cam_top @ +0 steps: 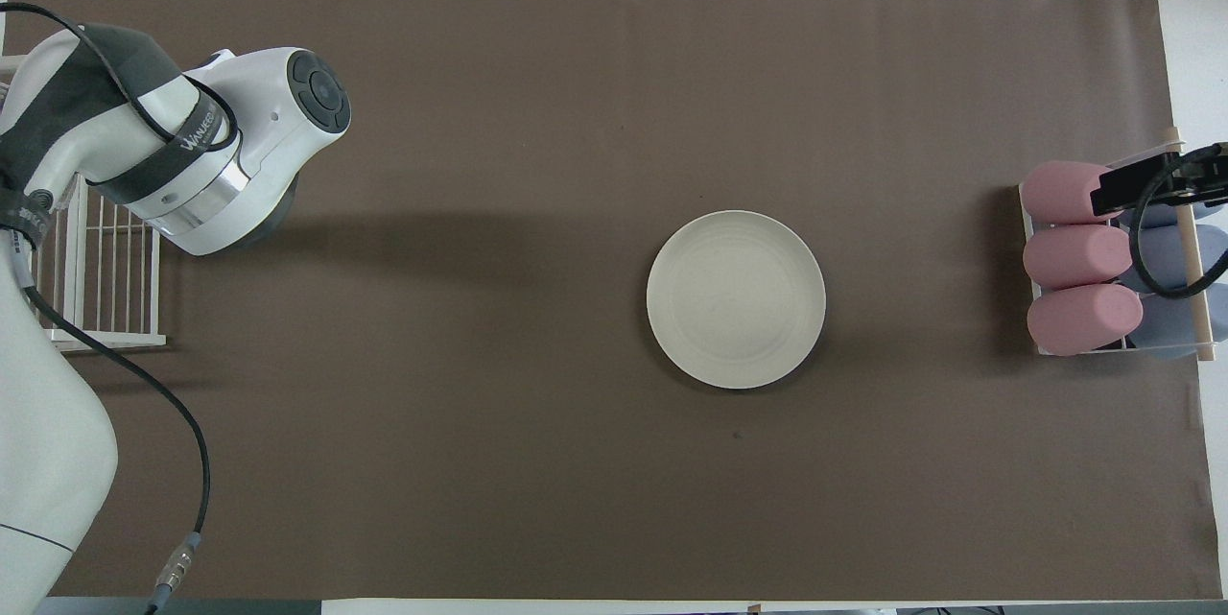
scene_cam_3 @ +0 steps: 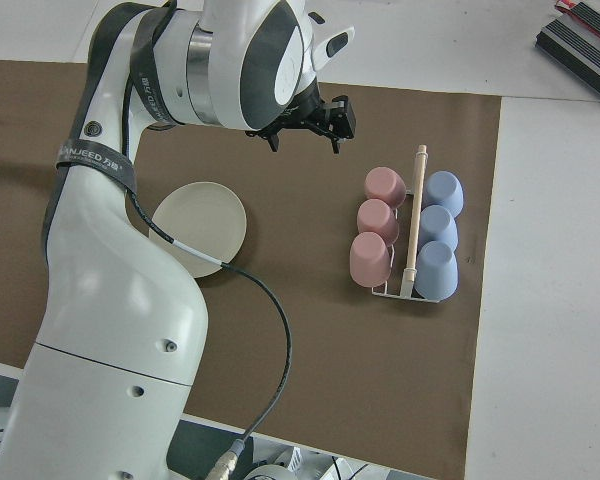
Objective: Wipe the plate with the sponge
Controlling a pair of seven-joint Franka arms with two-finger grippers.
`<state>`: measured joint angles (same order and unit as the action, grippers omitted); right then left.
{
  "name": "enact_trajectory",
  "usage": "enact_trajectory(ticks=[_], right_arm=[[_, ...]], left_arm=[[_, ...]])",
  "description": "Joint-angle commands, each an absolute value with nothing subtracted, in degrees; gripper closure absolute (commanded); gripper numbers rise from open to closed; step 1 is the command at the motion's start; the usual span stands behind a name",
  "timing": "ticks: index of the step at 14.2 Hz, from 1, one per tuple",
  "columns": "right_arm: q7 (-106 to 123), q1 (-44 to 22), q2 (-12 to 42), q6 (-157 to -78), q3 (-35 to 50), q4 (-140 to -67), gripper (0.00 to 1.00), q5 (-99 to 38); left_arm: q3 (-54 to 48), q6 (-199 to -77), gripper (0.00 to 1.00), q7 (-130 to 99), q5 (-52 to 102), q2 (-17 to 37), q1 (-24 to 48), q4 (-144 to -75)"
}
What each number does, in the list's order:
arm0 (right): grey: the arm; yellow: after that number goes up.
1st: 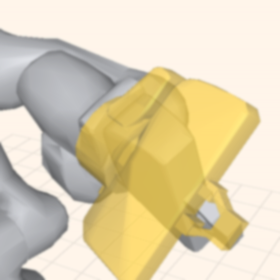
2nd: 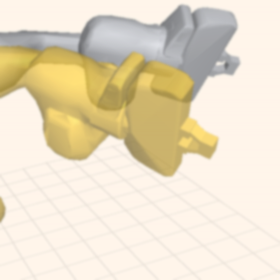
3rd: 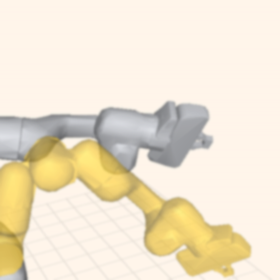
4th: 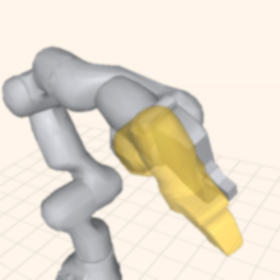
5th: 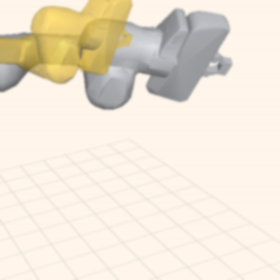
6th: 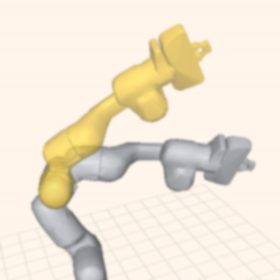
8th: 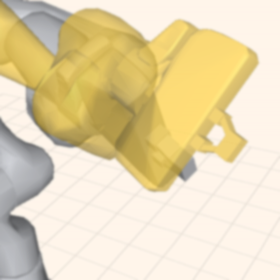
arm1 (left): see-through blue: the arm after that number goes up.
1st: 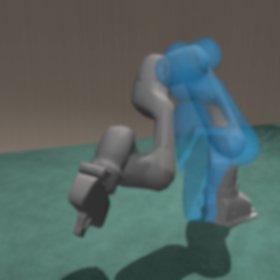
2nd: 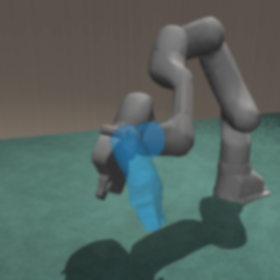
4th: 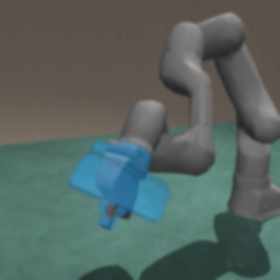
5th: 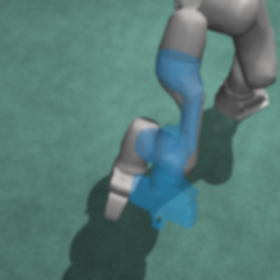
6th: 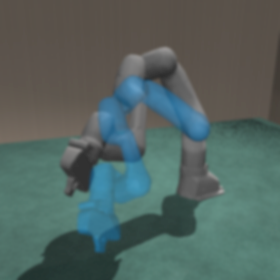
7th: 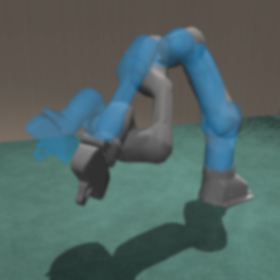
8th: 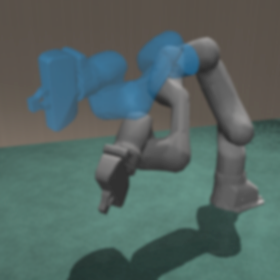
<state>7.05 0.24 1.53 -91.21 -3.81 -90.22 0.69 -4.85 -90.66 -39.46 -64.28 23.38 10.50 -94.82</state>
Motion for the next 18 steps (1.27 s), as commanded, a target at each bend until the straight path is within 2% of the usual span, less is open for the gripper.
enact_trajectory(ticks=[1,4,5,7,8,9,14,18], right_arm=[[7.3,0.44,1.41,-90.53,-3.6,-89.74,0.0,0.7],[7.29,0.44,1.32,-90.44,-3.6,-89.82,0.0,0.7],[7.29,0.44,1.32,-90.44,-3.6,-89.82,0.0,0.7],[7.29,0.44,1.32,-90.44,-3.6,-89.82,0.0,0.7],[7.21,0.44,1.32,-90.44,-3.6,-89.82,0.0,0.7],[7.21,0.44,1.32,-90.44,-3.6,-89.82,0.0,0.7],[7.21,0.44,1.32,-90.44,-3.6,-90.0,0.0,0.7],[6.06,0.35,1.32,-90.44,-3.43,-89.91,0.0,0.7]], left_arm=[[-5.36,-92.02,1.0,-41.3,-63.54,23.55,9.67,-94.92],[-5.36,-92.55,1.0,-41.4,-63.46,23.55,9.67,-95.01],[-5.36,-92.55,0.8,-41.4,-63.46,23.47,9.75,-95.1],[-5.36,-92.55,0.16,-41.4,-63.46,23.47,9.76,-95.1],[-5.36,-92.55,0.13,-41.4,-63.46,23.47,9.76,-95.1],[-5.36,-92.55,0.0,-41.4,-63.46,23.47,9.76,-95.1],[-5.36,-92.9,0.0,-40.78,-59.44,22.5,9.32,-94.22],[-5.45,-95.45,0.0,-37.02,-48.89,17.15,7.74,-93.52]])
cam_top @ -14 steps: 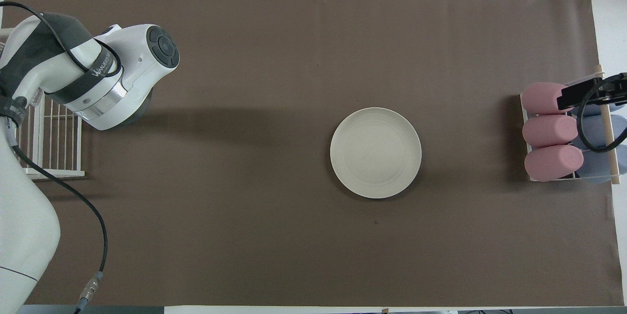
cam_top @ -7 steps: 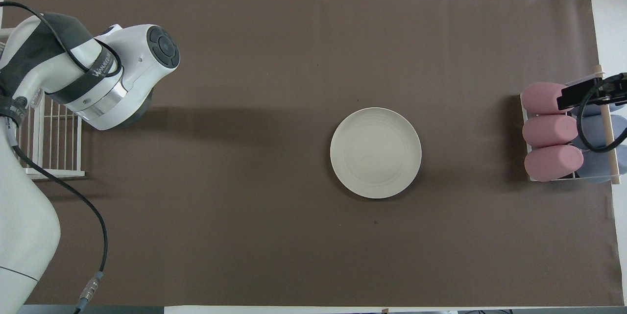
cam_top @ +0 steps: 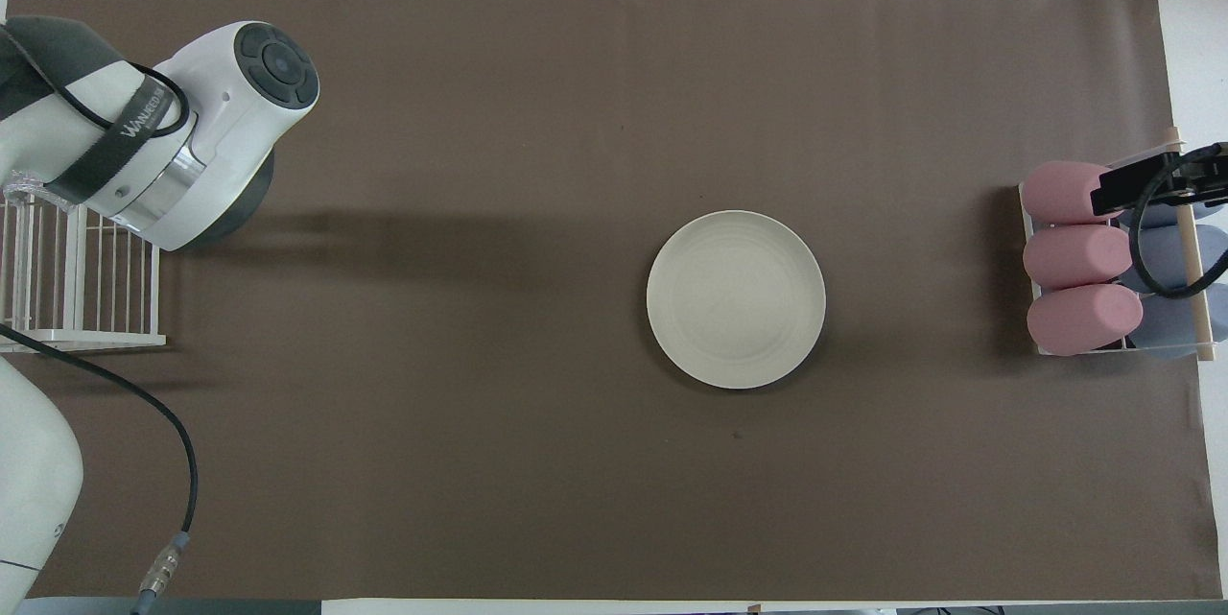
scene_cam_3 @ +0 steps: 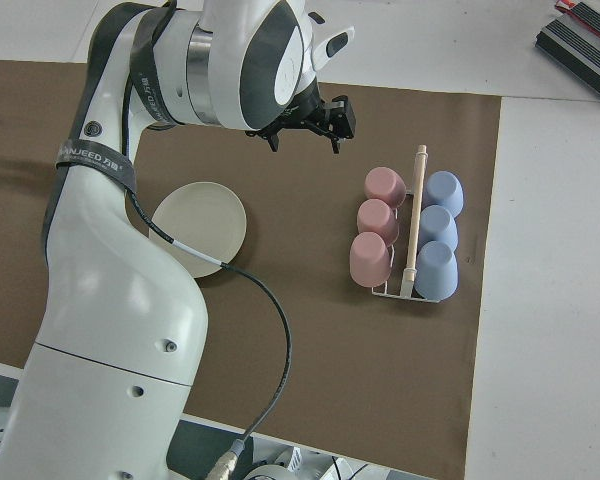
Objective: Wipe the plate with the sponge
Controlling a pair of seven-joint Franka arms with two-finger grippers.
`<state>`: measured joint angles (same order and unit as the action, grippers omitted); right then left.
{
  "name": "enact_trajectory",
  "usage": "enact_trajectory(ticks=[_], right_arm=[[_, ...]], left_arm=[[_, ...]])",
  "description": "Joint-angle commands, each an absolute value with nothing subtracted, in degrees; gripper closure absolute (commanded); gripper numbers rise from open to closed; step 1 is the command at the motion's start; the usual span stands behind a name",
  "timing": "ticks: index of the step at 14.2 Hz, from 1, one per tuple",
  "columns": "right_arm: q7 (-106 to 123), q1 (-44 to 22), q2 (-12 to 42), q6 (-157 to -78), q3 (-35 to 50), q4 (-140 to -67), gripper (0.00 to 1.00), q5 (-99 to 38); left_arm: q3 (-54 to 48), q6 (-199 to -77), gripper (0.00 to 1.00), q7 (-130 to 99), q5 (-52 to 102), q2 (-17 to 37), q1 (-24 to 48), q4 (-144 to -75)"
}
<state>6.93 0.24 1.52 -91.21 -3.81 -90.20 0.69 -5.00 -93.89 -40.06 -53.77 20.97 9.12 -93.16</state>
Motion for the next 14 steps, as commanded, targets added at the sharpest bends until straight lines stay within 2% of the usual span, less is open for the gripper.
enact_trajectory(ticks=[1,6,10,14], right_arm=[[5.98,0.44,1.32,-90.44,-3.34,-89.91,0.0,0.7],[4.84,0.35,1.14,-90.44,-3.34,-90.35,0.0,0.62],[3.69,0.35,0.97,-90.44,-3.34,-90.53,0.0,0.62],[3.6,0.35,0.88,-90.44,-3.34,-90.62,0.0,0.62]], left_arm=[[-5.54,-95.36,0.0,-35.0,-45.65,15.66,7.3,-92.99],[-4.83,-94.66,0.0,-30.77,-29.48,10.82,5.55,-90.09],[-4.83,-93.7,0.0,-20.24,-10.24,3.18,-0.34,-90.53],[-5.01,-86.32,0.0,-16.0,-5.56,-1.22,-0.35,-90.62]])
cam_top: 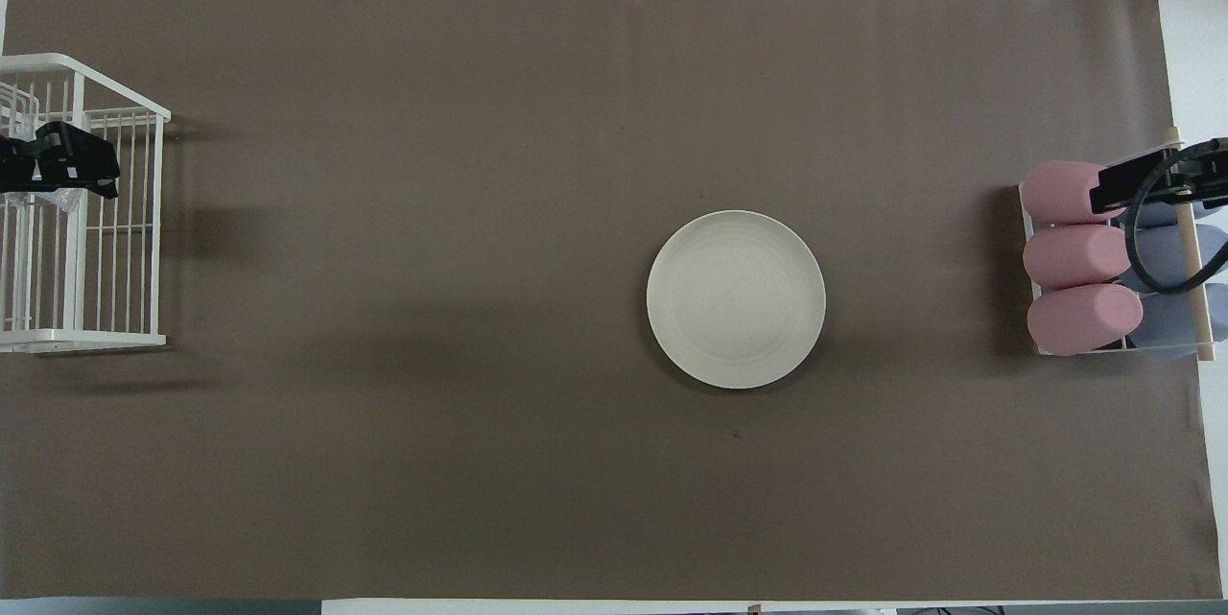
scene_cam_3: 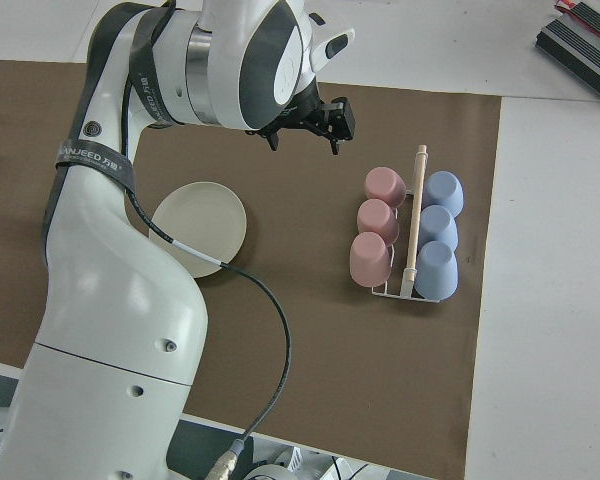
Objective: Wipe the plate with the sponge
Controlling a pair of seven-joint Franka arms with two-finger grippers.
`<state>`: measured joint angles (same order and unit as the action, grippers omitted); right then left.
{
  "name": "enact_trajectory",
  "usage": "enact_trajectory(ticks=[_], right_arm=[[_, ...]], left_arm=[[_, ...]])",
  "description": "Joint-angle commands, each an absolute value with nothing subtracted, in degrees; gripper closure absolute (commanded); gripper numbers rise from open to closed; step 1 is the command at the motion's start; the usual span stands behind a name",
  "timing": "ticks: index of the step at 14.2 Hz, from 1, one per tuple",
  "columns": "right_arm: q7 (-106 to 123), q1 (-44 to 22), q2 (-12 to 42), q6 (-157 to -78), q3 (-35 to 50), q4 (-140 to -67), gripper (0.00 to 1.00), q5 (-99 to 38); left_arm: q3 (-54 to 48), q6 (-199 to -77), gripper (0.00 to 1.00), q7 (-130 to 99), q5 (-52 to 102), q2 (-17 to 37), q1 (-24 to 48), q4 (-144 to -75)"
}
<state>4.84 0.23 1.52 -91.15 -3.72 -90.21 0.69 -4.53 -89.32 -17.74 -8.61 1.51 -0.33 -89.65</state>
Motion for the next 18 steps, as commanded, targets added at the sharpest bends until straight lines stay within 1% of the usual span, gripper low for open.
enact_trajectory(ticks=[1,3,5,7,11,15,18], right_arm=[[3.52,0.35,0.88,-90.44,-3.34,-90.62,0.0,0.62],[3.43,0.35,0.88,-90.44,-3.34,-90.62,0.0,0.62],[3.34,0.35,0.88,-90.44,-3.34,-90.7,0.0,0.62],[3.43,0.35,0.88,-90.44,-3.34,-90.7,0.0,0.62],[3.43,0.35,0.88,-90.44,-3.34,-90.62,0.0,0.62],[3.34,0.35,0.88,-90.44,-3.34,-90.62,0.0,0.62],[3.34,0.35,0.88,-90.53,-3.34,-90.62,0.0,0.62]], left_arm=[[-4.92,-84.66,0.0,-15.21,-3.71,-2.27,-0.44,-90.7],[-4.83,-82.54,0.0,-11.27,-0.55,-2.46,-0.88,-90.88],[-4.75,-84.45,0.0,-10.99,1.75,-3.16,-1.14,-93.5],[-4.75,-87.27,0.0,-11.69,1.93,-3.08,-0.62,-94.65],[-5.01,-85.96,0.0,-12.22,2.46,-3.16,-0.18,-94.66],[-4.92,-81.3,0.0,-12.13,2.2,-2.46,0.09,-92.2],[-5.1,-81.56,0.0,-12.13,2.28,-2.46,0.0,-92.11]])
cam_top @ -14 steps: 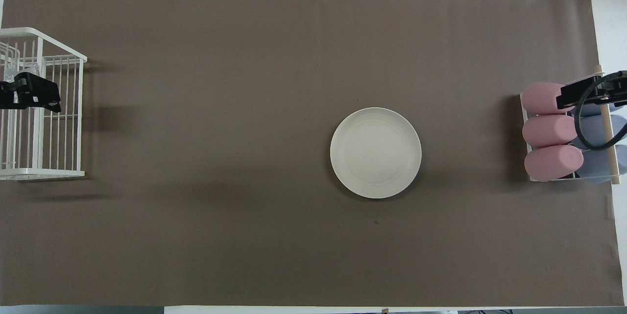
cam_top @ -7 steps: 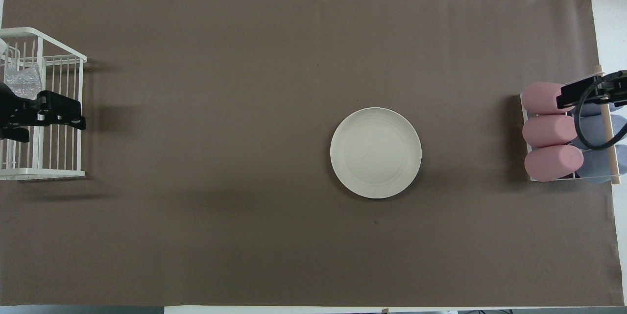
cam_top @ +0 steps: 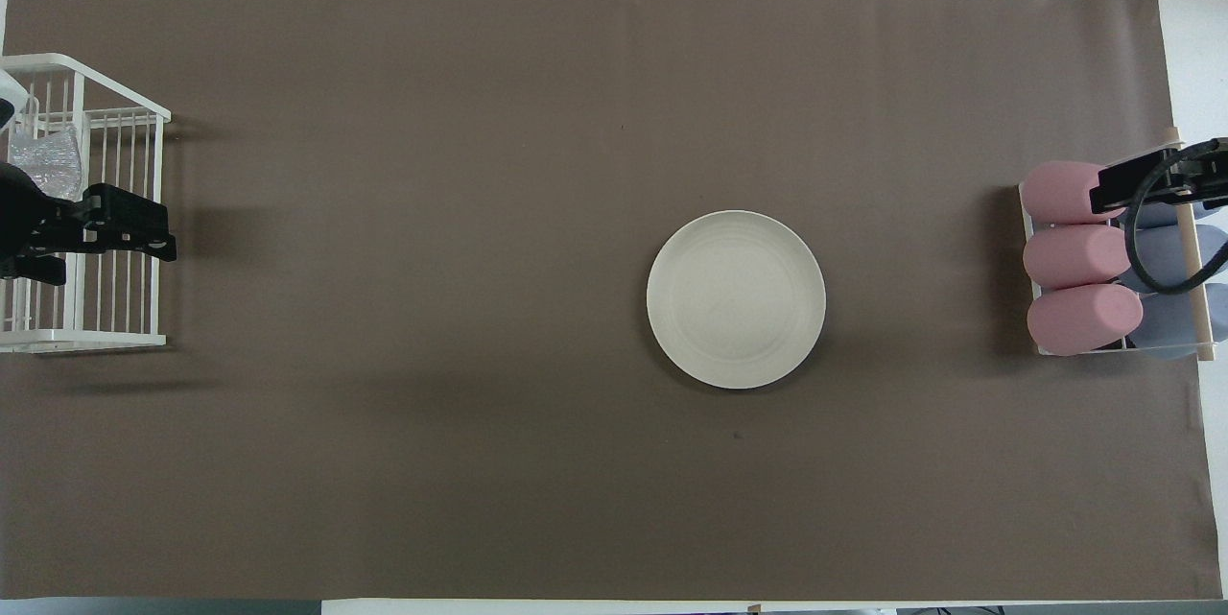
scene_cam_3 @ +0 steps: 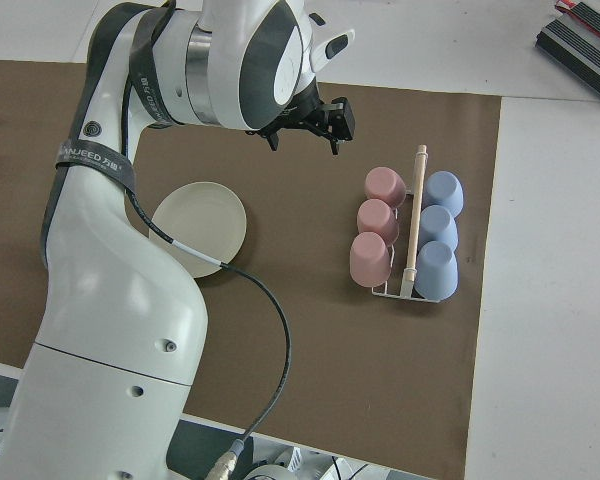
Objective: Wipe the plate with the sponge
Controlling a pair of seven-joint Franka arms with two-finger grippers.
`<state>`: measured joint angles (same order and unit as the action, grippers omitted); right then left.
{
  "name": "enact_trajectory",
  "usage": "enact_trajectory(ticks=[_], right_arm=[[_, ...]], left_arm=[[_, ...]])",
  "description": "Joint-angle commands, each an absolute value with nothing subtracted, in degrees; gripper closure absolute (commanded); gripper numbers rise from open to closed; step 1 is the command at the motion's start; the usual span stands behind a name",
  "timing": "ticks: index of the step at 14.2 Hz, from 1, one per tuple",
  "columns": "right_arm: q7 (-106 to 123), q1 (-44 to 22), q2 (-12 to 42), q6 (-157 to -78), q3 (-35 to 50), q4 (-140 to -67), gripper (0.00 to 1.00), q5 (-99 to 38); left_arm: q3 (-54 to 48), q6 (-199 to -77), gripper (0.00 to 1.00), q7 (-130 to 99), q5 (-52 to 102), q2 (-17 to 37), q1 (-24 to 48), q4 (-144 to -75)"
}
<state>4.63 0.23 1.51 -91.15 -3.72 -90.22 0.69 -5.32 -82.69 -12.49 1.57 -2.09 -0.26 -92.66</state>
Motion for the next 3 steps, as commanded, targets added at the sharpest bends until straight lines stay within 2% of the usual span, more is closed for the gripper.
enact_trajectory(ticks=[1,3], right_arm=[[3.43,0.35,0.88,-90.53,-3.34,-90.62,0.0,0.62],[3.34,0.26,0.97,-90.44,-3.25,-90.35,0.0,0.62]], left_arm=[[-5.1,-81.82,0.0,-12.04,2.37,-2.46,-0.17,-92.11],[-5.27,-81.83,0.0,-11.78,2.37,-2.81,-0.44,-92.28]])
